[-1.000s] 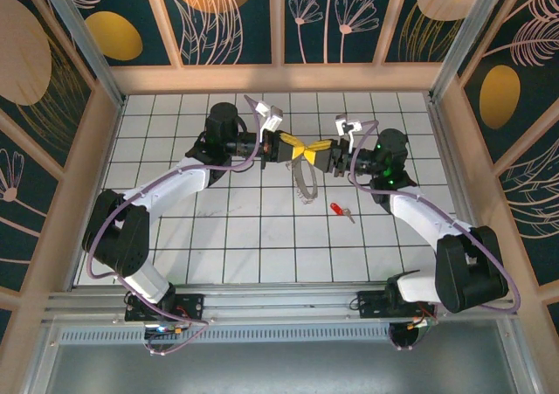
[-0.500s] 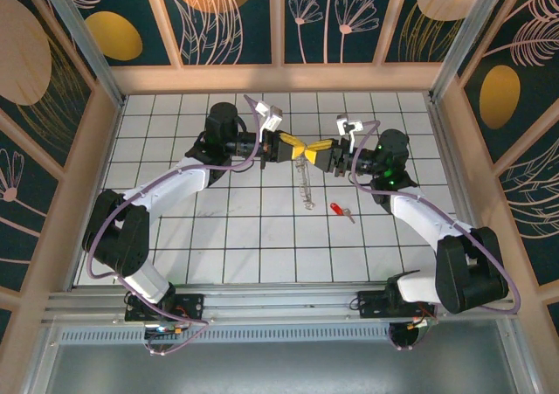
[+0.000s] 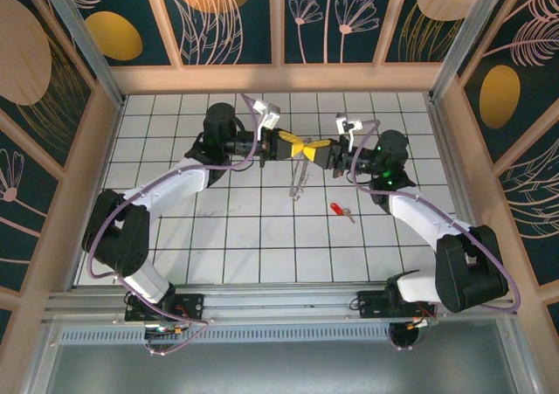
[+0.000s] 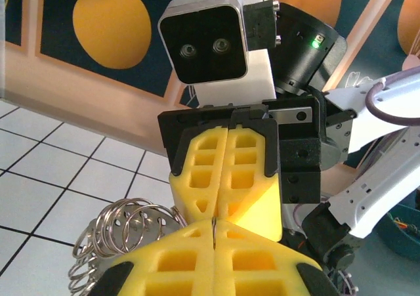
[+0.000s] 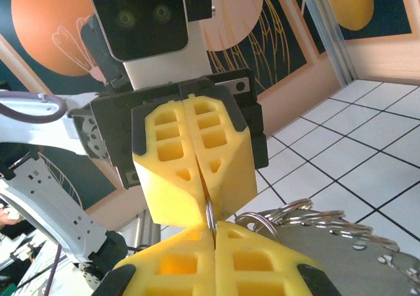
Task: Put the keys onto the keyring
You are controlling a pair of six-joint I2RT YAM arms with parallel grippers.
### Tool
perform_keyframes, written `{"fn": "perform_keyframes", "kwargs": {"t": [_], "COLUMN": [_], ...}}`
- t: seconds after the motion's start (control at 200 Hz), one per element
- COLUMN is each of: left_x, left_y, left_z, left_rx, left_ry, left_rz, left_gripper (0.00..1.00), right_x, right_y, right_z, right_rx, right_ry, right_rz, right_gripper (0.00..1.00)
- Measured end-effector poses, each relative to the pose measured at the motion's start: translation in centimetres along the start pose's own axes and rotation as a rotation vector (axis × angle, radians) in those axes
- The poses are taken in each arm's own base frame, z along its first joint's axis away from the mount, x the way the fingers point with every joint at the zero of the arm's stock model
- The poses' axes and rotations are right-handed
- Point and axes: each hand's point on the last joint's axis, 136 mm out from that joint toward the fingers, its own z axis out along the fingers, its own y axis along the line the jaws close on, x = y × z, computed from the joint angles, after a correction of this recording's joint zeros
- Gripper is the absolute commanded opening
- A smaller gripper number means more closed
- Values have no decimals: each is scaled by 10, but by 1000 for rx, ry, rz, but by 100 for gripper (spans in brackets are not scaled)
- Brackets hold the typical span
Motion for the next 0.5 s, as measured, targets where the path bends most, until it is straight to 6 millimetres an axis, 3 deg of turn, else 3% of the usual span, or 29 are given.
{"fn": "perform_keyframes", "kwargs": {"t": [0.07, 0.125, 0.165, 0.235, 0.27, 0.365, 0.501], "left_x": [0, 0, 1, -2, -4, -7, -20], "left_y": [1, 2, 2, 6, 8, 10, 4], "left_z": [-2, -5, -7, -14, -18, -38, -59], "left_rx": [-26, -56, -81, -150, -189, -307, -393], "left_ry": [-25, -51, -72, -120, -146, -231, -330], "left_rz": [-5, -10, -20, -42, -51, -78, -78], "left_gripper": [7, 28, 35, 57, 64, 70, 71], "right_x": [0, 0, 1, 0, 0, -1, -6], "right_y": [-1, -1, -2, -6, -7, -9, -4], "right_z": [1, 2, 2, 1, 0, -3, -6], "right_rx": [9, 16, 21, 42, 51, 68, 71], "right_ry": [-12, -26, -37, -66, -77, -111, -144], "right_rz": [9, 15, 24, 35, 38, 43, 30], "right_gripper": [0, 0, 0, 0, 0, 0, 0]}}
